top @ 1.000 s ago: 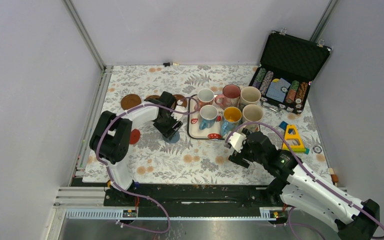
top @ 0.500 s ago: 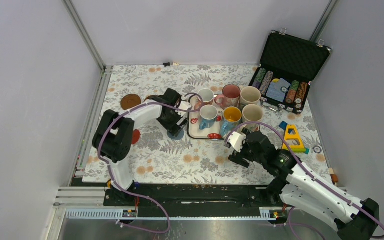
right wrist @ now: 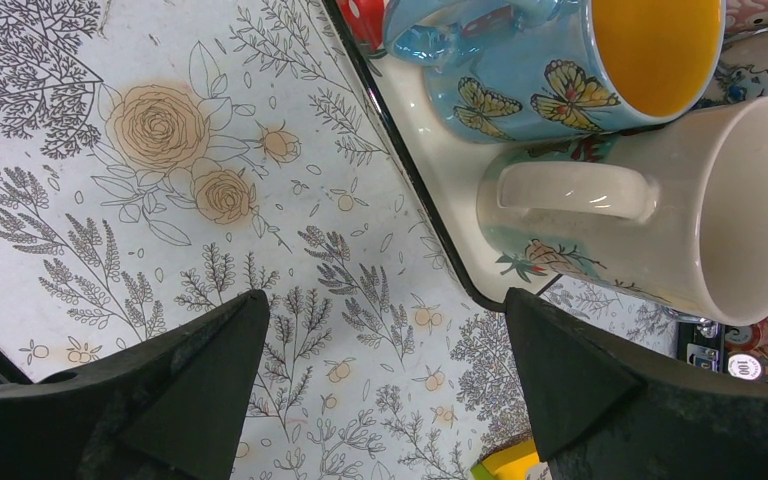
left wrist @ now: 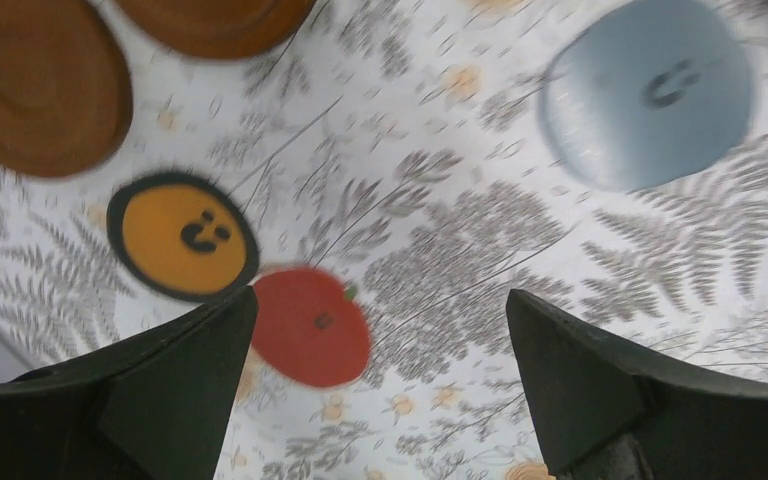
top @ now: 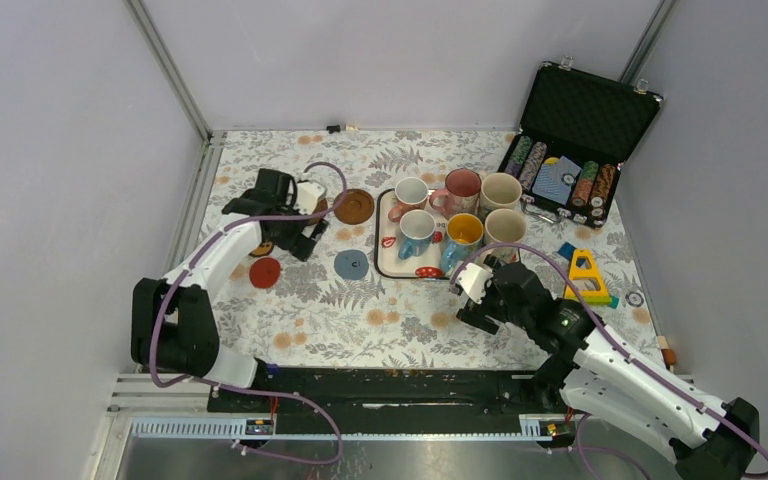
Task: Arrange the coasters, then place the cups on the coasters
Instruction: Move the coaster to the center of the board.
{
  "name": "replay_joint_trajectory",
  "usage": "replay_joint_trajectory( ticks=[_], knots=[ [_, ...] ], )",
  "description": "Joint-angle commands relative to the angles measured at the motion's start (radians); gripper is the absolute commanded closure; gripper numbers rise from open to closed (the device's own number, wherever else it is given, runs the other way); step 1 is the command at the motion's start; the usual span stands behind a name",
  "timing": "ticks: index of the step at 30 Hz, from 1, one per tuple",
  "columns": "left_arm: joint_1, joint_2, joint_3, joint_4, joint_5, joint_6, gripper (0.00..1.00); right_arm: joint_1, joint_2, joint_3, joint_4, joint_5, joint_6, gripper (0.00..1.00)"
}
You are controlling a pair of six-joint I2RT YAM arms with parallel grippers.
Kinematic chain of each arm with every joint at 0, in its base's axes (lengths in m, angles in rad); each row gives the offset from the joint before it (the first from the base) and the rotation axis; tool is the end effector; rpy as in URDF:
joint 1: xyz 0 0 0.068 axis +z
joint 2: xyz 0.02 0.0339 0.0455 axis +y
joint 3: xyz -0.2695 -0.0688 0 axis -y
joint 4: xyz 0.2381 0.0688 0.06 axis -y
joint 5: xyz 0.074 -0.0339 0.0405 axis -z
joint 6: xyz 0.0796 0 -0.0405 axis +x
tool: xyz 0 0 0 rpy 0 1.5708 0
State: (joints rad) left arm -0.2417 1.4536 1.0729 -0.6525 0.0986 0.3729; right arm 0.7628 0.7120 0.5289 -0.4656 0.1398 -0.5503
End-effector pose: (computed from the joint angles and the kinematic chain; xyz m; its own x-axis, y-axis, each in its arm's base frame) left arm 0.2994 -0.0819 0.2168 -0.6721 0.5391 -0.5077 0.5712 0.8137 0.1078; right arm 0.1398 0.1183 0.2129 -0.0564 -0.7703 -0.6352 -0.7432 0.4573 -0.4885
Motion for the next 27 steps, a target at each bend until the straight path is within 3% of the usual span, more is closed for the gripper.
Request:
replay_joint_trajectory(
  ticks=[1, 11, 18, 27],
  knots=[
    [0.086, -0.037, -0.047, 0.009, -0.082, 0.037, 0.01, -0.009, -0.018, 0.008, 0.024, 0.013, 0.015, 0.05],
    [0.24, -0.02, -0.117, 0.031, -0.201, 0.039, 0.01, -0.013, -0.033, 0.011, 0.025, 0.023, 0.022, 0.05],
    [0.24, 0.079, -0.115, 0.076, -0.227, 0.039, 0.01, -0.016, -0.048, 0.007, 0.025, 0.014, 0.02, 0.05],
    [0.241, 0.22, 0.012, 0.021, -0.134, 0.017, 0.02, -0.017, -0.049, 0.0, 0.025, 0.008, 0.015, 0.05]
  ],
)
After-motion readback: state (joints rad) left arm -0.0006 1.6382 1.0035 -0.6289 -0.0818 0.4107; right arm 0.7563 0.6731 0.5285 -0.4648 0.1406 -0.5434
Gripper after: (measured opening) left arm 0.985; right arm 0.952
